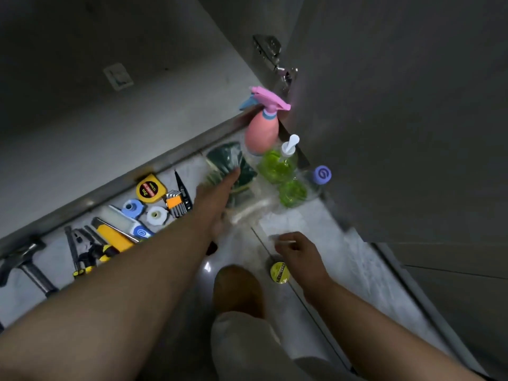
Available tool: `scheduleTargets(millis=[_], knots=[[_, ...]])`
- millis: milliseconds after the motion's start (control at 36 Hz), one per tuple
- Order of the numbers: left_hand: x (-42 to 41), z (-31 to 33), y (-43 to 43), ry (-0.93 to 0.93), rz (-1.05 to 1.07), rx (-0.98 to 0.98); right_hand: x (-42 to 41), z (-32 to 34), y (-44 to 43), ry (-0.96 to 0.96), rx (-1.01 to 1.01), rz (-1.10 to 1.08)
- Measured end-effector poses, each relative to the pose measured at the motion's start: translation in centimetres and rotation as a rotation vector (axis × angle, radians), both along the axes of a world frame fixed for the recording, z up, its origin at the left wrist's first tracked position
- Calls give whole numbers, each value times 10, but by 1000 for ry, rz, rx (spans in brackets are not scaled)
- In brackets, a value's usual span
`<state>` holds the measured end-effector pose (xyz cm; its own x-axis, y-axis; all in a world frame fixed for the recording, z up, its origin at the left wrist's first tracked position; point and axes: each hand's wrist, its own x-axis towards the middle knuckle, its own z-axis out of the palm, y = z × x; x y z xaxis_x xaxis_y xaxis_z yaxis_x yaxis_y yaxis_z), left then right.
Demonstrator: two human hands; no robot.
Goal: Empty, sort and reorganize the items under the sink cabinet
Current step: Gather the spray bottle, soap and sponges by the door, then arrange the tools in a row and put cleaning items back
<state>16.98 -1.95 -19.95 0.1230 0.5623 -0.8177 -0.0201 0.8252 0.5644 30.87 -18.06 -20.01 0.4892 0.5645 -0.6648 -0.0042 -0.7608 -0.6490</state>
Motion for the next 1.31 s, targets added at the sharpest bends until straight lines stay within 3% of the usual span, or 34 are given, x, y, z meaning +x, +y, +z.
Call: scheduleTargets(millis=[111, 278, 389, 556, 778, 917, 972, 1056, 1167, 1306], knots=[[20, -9, 34, -10, -13, -27, 7, -22, -28, -309, -196, 458], [29, -7, 57, 92, -183, -82, 0, -41, -50, -500, -246, 773], [20, -8, 60, 99, -189, -54, 1, -47, -44, -524, -184, 802], [-2, -4, 48, 59, -160, 93, 3, -43, 2, -612, -43, 670], [-97, 52, 37, 297, -570, 196, -10, -48, 50, -704, 23, 580], [-175, 87, 26, 538, -881, 312, -37, -41, 38, -725, -83, 538], [-204, 98, 25, 632, -1061, 319, -45, -37, 34, -708, -97, 585], [-233, 110, 22, 759, -1323, 315, -58, -31, 37, -521, -18, 825], [-242, 105, 9, 764, -1433, 379, -83, -22, 56, -359, -76, 1119], [-231, 64, -16, 658, -1469, 442, -111, -25, 73, -451, -128, 1079]])
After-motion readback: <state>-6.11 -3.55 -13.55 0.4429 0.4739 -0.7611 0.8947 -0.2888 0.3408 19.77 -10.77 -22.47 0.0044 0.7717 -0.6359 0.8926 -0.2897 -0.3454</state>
